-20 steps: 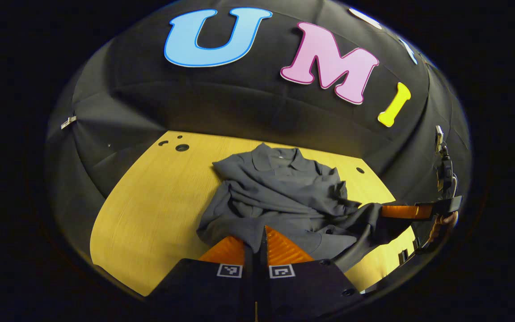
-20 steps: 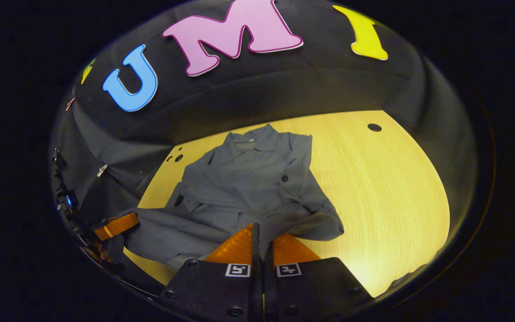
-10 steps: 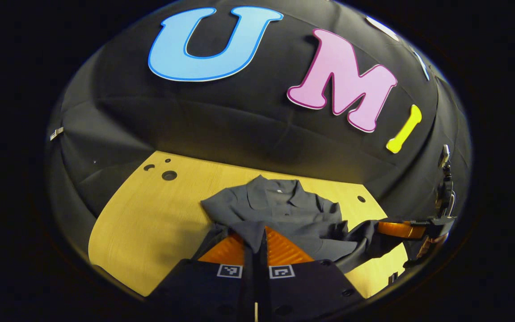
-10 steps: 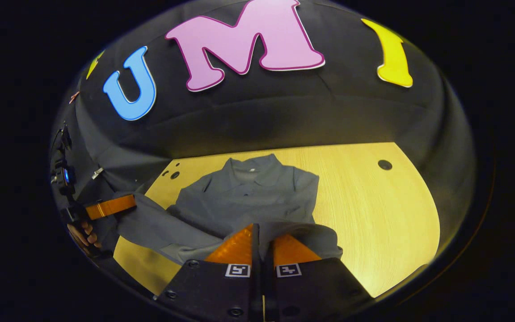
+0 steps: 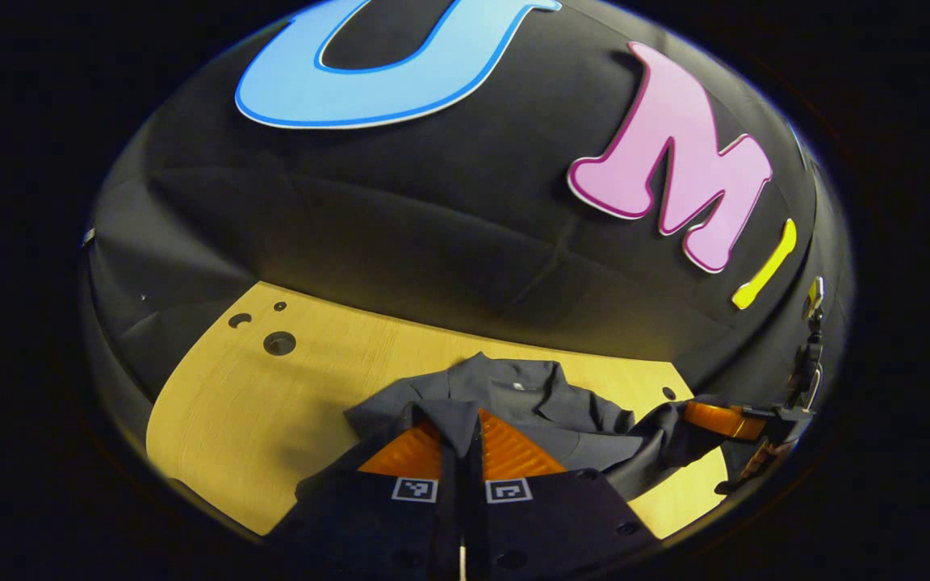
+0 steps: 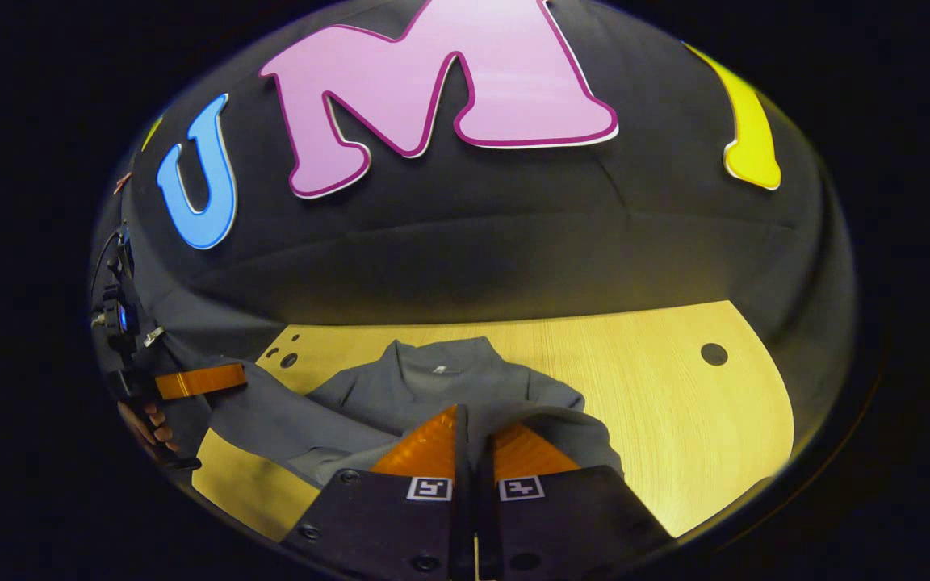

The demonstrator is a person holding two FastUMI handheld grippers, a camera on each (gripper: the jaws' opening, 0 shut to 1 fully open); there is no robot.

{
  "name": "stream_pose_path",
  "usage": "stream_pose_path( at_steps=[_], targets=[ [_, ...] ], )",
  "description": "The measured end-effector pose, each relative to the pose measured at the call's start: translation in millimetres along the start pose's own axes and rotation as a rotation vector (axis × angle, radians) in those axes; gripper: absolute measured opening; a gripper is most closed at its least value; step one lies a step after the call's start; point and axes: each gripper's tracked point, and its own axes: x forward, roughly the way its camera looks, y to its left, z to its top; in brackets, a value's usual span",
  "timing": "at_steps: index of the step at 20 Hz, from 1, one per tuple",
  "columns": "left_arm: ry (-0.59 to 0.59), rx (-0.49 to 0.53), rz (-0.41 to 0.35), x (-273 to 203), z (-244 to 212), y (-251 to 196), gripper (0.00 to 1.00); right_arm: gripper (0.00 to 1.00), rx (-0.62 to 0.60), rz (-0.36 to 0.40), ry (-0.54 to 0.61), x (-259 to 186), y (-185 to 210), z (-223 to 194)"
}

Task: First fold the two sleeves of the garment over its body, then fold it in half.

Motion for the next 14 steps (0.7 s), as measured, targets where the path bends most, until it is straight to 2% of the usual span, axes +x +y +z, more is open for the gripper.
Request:
stream_pose_path(
  at_steps=[5, 10, 11, 13, 14],
  targets=[
    [0.034, 0.046, 0.034, 55.0, -9.8, 15.1, 0.07, 0.06, 0.013, -0.026, 0.000, 42.1, -7.8, 1.6],
    [0.057, 0.093, 0.053, 102.0, -23.7, 27.9, 0.08, 0.07, 0.012, -0.090, 0.040, 88.3, -30.9, -25.3],
    [0.061, 0.107, 0.057, 109.1, -26.5, 29.3, 0.10, 0.14, 0.000, -0.108, 0.046, 94.0, -35.5, -28.9],
    [0.065, 0.132, 0.068, 115.1, -27.8, 29.4, 0.18, 0.21, -0.004, -0.122, 0.059, 102.9, -40.0, -35.5],
    [0.071, 0.145, 0.069, 115.6, -28.3, 28.9, 0.19, 0.30, 0.004, -0.123, 0.068, 101.7, -39.4, -36.9]
  ],
)
